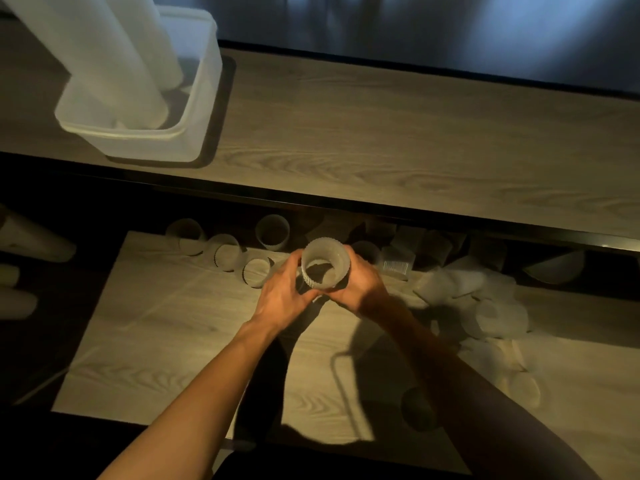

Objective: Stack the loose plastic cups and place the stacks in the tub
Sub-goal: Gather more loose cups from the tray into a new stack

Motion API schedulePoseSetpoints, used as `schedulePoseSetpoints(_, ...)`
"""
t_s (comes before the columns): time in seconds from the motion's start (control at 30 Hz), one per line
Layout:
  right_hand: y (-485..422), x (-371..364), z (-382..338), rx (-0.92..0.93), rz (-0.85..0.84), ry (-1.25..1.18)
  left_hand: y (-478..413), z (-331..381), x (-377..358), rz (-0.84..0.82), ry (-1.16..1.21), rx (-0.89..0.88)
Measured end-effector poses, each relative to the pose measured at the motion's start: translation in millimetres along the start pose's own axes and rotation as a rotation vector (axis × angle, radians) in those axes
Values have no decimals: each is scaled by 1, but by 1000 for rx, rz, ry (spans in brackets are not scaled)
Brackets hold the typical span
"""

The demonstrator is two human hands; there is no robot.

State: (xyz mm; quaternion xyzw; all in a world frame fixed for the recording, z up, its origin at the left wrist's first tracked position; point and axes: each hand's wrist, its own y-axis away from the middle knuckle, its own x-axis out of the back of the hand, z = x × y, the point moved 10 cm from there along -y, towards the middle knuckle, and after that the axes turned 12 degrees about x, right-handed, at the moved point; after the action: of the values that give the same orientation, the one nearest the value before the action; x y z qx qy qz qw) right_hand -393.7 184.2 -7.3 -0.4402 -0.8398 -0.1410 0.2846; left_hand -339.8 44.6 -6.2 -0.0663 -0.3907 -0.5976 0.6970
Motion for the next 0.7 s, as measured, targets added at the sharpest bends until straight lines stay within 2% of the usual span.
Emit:
schedulePoseSetpoints(0.1,-7,-12,-7,-70,-32,45,9,-9,19,36,29,15)
schedulePoseSetpoints(0.3,-10,-26,-38,10,-39,132,25,-23,49,57,79,29)
schedulePoseSetpoints(0.7,-21,-64,-67,-5,-90,-34,30,-60,78,76,65,54)
